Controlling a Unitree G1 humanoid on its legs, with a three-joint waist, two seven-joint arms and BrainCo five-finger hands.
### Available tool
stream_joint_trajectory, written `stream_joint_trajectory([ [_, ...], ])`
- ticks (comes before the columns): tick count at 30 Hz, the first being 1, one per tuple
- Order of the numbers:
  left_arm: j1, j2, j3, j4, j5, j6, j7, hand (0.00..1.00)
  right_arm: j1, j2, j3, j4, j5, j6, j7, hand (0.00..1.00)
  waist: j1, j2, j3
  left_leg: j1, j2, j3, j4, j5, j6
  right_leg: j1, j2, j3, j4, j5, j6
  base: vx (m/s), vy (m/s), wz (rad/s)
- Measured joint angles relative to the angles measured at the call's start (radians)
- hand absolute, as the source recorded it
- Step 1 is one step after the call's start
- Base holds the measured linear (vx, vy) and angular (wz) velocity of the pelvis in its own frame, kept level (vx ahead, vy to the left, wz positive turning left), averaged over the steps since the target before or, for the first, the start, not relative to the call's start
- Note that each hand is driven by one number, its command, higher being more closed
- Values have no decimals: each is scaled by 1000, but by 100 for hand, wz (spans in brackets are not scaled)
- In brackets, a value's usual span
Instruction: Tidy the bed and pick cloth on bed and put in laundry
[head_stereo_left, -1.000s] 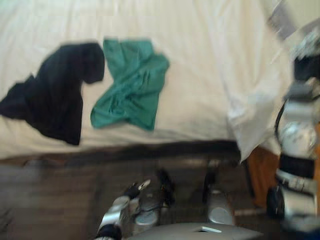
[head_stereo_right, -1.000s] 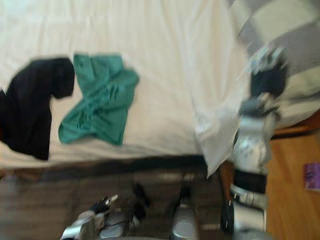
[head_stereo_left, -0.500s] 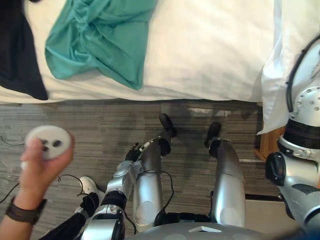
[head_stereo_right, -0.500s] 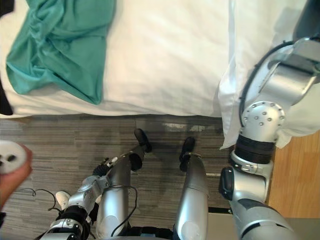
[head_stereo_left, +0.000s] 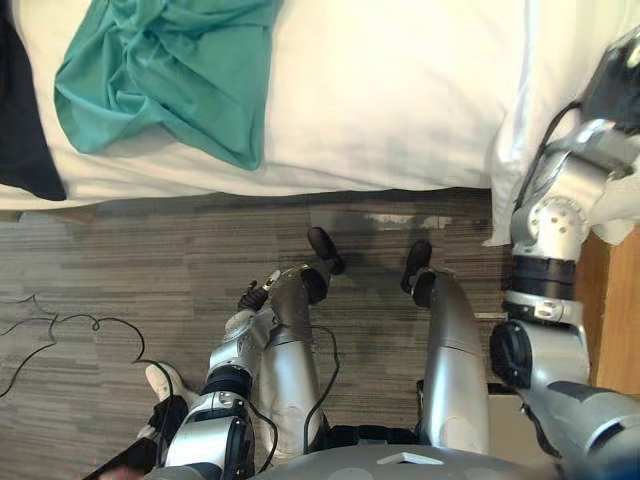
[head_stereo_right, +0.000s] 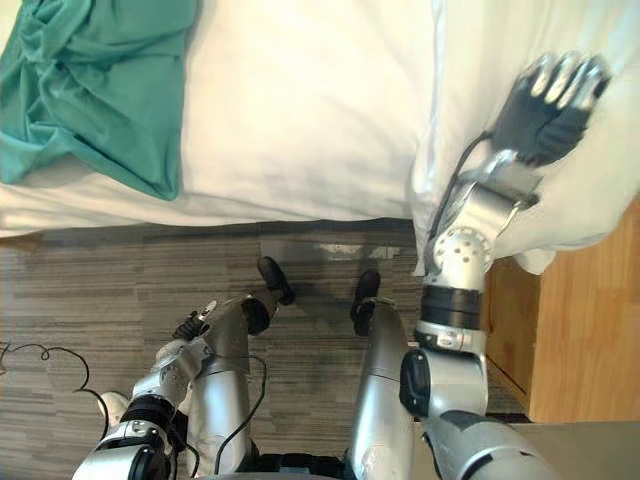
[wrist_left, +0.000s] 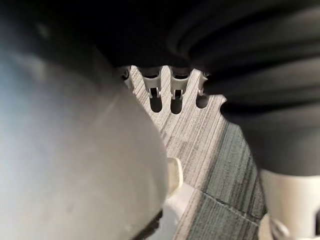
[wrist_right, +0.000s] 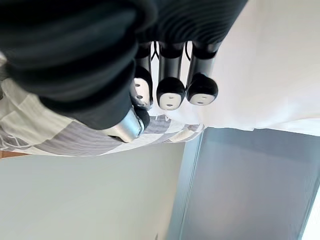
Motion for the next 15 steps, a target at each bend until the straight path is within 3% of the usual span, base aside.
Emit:
stream_joint_trajectory([
  [3,18,-3,-2,-6,-1,2,7,0,215,71,16,18,2,13,92,100,-12,-3,-1,74,1,16,-17,-12,-6,78,15,5,-44,7,7,82,-21,-18],
  [7,72,-11,-3,-45,-24,1,4,0,452,99,2,117,4,22,97,100,-25,-12,-8,170,0,37,-37,-35,-16,171,22,13,-84,11,15,78,8,-22],
  [10,127,-1,17,-40,-18,0,0,0,579,104,-32,125,2,53,97,100,-52,-43,-30,265,-1,65,-71,-45,-24,262,30,19,-139,22,26,77,15,-22],
  [11,152,1,30,-36,-17,-1,-7,0,623,102,-44,134,0,66,95,0,-55,-60,-60,298,-1,80,-90,-48,-28,292,30,22,-162,26,30,98,-3,-8],
  [15,225,-20,45,-20,0,4,-90,0,739,96,-85,215,-132,118,29,0,-50,-87,-173,439,-29,107,-185,-48,-41,455,33,9,-293,56,52,146,33,-3],
])
